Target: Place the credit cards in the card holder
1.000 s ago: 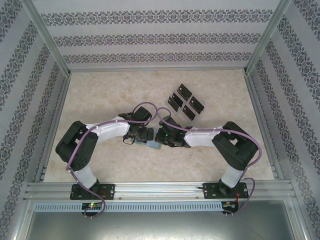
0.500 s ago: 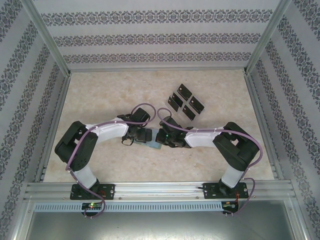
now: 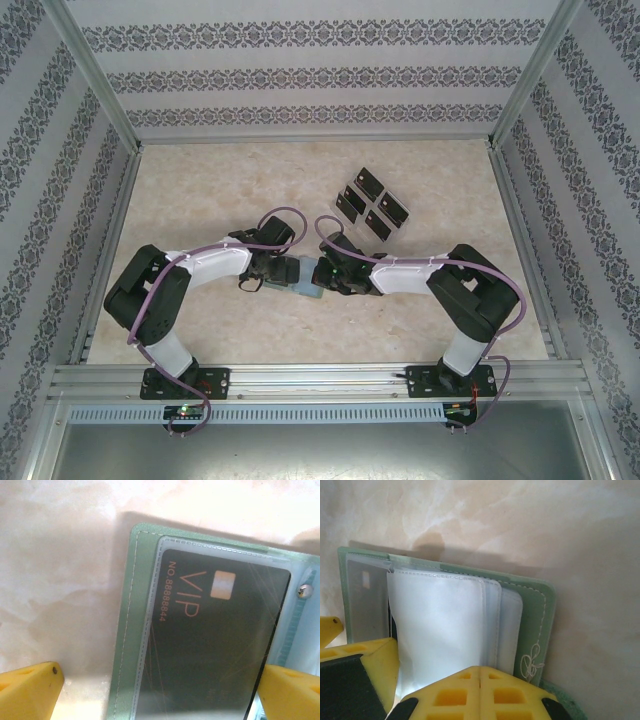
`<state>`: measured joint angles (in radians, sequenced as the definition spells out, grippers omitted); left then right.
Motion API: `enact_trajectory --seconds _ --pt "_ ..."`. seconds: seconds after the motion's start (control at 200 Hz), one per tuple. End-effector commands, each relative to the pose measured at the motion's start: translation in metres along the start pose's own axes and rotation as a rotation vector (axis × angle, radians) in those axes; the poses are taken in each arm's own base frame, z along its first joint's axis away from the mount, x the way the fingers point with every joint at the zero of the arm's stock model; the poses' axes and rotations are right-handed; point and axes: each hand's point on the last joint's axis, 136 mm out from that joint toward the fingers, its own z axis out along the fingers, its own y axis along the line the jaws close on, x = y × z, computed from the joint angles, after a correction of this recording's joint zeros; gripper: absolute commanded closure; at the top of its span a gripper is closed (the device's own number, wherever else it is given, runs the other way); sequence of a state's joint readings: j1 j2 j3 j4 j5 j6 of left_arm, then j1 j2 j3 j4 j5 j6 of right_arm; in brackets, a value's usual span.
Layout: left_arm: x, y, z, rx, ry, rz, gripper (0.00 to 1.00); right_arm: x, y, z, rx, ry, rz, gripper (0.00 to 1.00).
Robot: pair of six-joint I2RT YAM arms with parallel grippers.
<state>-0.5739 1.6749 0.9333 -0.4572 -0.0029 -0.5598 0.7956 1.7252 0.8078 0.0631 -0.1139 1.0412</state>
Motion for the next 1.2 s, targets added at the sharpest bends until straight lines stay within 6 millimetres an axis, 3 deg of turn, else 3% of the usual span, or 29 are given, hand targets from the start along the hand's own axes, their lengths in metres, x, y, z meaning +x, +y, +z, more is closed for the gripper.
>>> enact_trajectory --seconds 0.0,0.19,0.43,0.57,0.799,1.199 --pt "0.007 0.017 -0.004 -0.039 0.024 -0.011 0.0 0.02 -0.051 0.001 0.189 0.085 -0.019 1.0" --pt "-0.008 -0.002 -0.03 0.059 -0.025 -0.045 0.0 0.001 -0.017 -0.014 0.097 0.059 -0.11 0.91" --pt "-0.013 -0.002 -0.053 0.083 -0.069 -0.066 0.0 -0.019 -0.027 -0.029 0.119 0.053 -0.134 0.81" --pt "-0.007 0.01 -0.043 0.043 -0.048 -0.065 0.0 -0.027 -0.022 -0.041 0.102 0.044 -0.153 0.72" --pt "0.004 0.016 -0.023 0.025 -0.005 -0.052 0.0 -0.025 -0.006 -0.05 0.064 0.053 -0.17 0.66" --pt "0.013 0.025 -0.002 -0.034 0.04 -0.021 0.0 -0.007 -0.008 -0.021 0.102 0.096 -0.158 0.58"
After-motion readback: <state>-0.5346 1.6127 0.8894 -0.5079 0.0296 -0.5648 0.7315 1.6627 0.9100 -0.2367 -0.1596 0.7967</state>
